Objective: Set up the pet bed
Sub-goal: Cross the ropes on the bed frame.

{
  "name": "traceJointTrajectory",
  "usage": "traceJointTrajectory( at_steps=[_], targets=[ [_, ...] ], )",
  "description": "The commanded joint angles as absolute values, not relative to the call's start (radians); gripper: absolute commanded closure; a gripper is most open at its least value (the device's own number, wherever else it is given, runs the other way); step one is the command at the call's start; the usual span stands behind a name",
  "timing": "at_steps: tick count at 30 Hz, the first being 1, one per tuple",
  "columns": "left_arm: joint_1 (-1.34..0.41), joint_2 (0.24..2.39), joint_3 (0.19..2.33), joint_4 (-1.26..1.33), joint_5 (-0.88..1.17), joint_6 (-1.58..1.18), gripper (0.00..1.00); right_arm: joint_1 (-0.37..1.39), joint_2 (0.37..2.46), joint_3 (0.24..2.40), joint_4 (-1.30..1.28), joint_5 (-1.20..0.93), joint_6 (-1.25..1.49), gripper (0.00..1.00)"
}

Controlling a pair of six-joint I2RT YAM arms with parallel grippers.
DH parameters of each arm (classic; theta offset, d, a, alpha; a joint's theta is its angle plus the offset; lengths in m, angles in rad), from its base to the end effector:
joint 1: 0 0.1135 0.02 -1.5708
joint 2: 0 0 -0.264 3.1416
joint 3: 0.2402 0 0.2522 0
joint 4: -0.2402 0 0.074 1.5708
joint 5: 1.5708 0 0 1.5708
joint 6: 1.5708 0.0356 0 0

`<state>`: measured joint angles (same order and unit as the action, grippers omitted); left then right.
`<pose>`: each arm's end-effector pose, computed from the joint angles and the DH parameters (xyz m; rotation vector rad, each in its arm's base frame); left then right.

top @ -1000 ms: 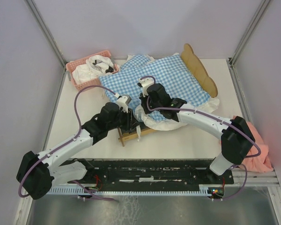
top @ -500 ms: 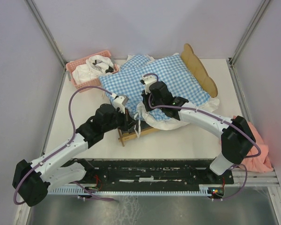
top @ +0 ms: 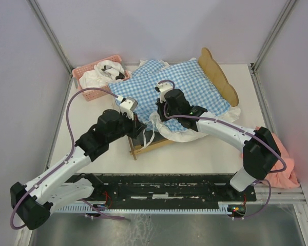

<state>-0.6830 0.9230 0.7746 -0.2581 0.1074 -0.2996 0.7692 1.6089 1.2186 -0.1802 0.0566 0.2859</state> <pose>0.1623 -0.1370 0.3039 0.4619 1.9990 -0.7339 0.2684 0.2570 0.2804 -0.4916 2.1363 0.5494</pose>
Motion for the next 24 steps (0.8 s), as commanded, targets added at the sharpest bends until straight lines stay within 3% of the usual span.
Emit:
traceJointTrajectory(
  at_steps=[1, 7, 13, 20, 24],
  targets=[
    [-0.688, 0.925, 0.851, -0.259, 0.130, -0.181, 0.97, 0.754, 1.563, 1.210, -0.143, 0.109, 0.273, 0.98],
    [-0.689, 0.931, 0.928, -0.327, 0.153, -0.211, 0.97, 0.752, 1.562, 1.207, -0.144, 0.116, 0.269, 0.98],
    [-0.689, 0.878, 0.890, -0.265, 0.312, -0.312, 0.97, 0.752, 1.558, 1.215, -0.153, 0.118, 0.264, 0.98],
    [-0.688, 0.849, 0.841, -0.274, 0.152, -0.185, 0.97, 0.748, 1.531, 1.246, -0.182, 0.152, 0.232, 0.98],
    [-0.689, 0.872, 0.872, -0.301, 0.158, -0.177, 0.97, 0.748, 1.513, 1.264, -0.184, 0.156, 0.208, 0.98]
  ],
)
